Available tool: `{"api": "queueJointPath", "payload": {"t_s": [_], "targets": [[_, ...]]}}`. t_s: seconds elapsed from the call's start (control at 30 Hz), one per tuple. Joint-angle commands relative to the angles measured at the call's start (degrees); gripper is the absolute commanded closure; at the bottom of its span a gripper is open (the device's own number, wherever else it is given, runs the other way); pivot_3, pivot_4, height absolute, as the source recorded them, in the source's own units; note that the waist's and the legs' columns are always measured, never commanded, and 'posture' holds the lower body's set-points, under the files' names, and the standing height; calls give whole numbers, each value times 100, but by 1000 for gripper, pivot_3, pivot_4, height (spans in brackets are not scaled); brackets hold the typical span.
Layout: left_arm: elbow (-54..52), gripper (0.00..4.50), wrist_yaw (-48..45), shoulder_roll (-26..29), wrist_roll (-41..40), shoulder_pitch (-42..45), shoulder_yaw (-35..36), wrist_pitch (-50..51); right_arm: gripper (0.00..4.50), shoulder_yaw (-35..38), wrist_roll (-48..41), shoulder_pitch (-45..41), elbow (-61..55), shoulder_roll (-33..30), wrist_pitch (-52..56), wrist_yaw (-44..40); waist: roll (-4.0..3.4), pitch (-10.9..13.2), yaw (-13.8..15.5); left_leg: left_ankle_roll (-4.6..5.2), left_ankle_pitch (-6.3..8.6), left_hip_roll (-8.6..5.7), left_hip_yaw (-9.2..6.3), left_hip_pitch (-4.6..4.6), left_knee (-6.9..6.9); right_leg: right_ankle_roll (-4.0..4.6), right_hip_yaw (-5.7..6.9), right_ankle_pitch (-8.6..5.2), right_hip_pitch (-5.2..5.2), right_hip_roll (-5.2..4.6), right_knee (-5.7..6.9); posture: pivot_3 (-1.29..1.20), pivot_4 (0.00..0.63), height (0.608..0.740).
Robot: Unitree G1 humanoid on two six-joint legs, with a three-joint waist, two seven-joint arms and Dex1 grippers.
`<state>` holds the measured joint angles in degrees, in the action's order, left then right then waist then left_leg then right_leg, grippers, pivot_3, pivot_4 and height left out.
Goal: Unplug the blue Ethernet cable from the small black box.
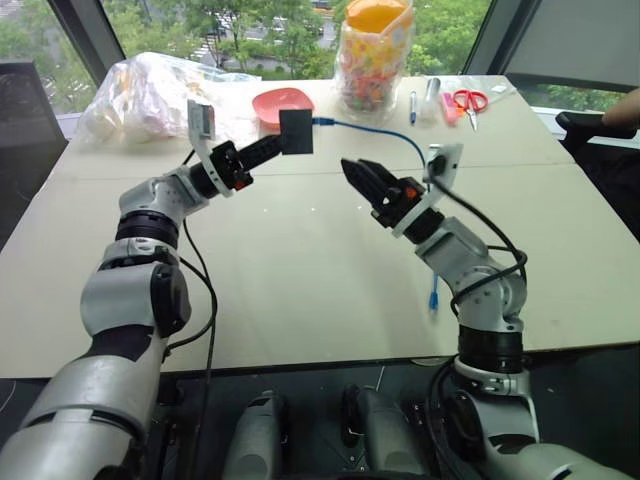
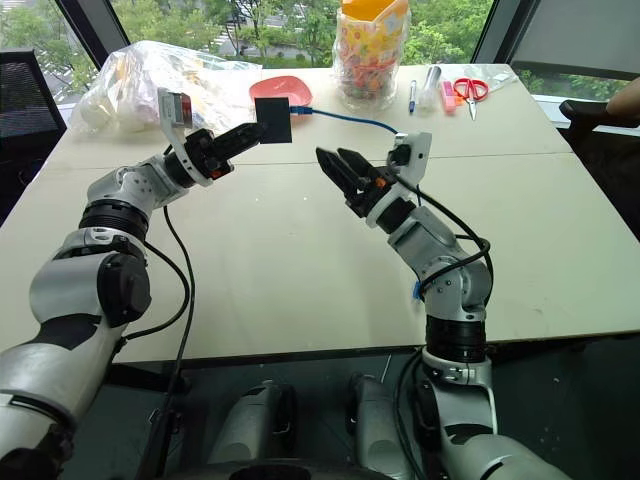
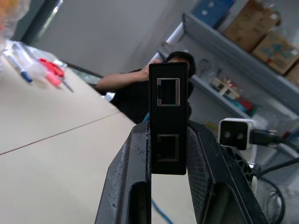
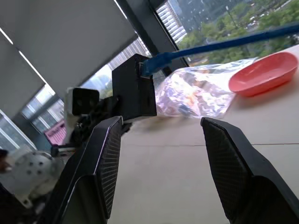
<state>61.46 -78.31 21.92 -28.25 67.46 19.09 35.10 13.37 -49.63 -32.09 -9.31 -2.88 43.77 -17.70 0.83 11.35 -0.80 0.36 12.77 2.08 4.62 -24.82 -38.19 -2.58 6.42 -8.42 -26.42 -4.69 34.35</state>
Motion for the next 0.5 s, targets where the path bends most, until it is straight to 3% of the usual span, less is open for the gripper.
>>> {"api": "queueJointPath", "payload": {"t_s": [0.03,0.23,0.5], "targets": [[-774,4043,-170,-115,-396,-228,46,548,1735,89,-385,-83,-279,286,-24,367,0,0,0,0,0,-1,0,0,0,0,0,0,-1,0,-1,0,150,740],[-1812,4043,-70,-351,-666,-757,-177,1179,1735,64,-345,-279,-86,611,-373,738,0,0,10,1,0,-4,1,-6,3,0,-2,0,-3,1,-3,0,150,740],[-2122,4043,94,-349,-835,-923,-236,1358,1735,-31,-314,-337,12,544,-548,701,0,0,0,1,0,-6,-1,-6,2,-1,-1,-1,-3,2,-4,0,150,740]]}}
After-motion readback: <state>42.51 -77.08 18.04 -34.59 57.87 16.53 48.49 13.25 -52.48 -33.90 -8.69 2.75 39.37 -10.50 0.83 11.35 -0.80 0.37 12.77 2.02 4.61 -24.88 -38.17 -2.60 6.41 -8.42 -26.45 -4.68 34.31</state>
